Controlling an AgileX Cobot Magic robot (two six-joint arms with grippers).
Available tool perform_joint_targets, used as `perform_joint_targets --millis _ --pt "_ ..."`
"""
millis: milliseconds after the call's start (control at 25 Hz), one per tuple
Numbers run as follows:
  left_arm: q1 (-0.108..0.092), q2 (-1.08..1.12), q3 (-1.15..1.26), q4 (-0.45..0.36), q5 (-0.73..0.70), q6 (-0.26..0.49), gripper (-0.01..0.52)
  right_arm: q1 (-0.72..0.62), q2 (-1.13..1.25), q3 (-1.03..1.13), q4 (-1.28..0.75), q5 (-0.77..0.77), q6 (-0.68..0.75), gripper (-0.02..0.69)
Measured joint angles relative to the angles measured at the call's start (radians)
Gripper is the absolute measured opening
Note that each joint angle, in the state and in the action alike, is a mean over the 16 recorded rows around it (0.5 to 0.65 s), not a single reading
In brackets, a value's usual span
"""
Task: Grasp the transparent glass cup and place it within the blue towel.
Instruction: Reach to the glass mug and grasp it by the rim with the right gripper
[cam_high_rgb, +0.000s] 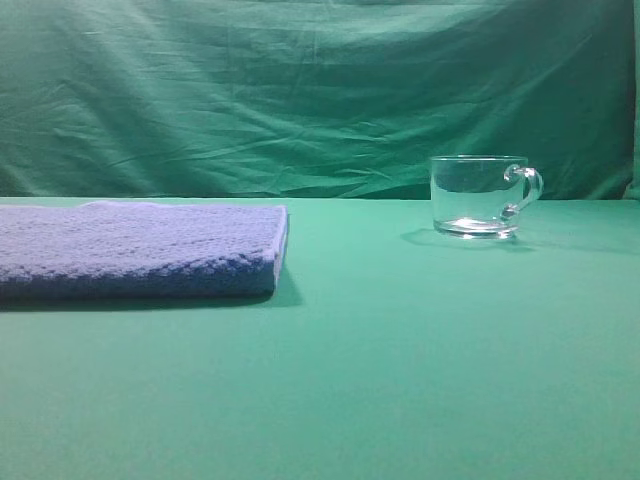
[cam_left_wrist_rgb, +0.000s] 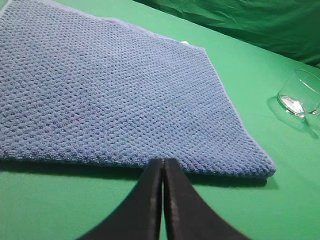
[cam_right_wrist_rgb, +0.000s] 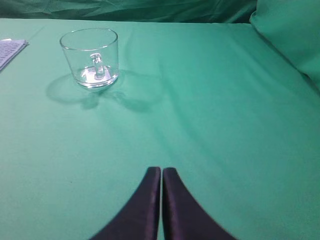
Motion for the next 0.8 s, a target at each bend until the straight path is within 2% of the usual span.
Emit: perform_joint_targets --millis 800 --pt "0.0 0.0 0.0 0.0 0.0 0.0 0.0 0.0 0.0 0.0 0.0 0.0 0.0 0.0"
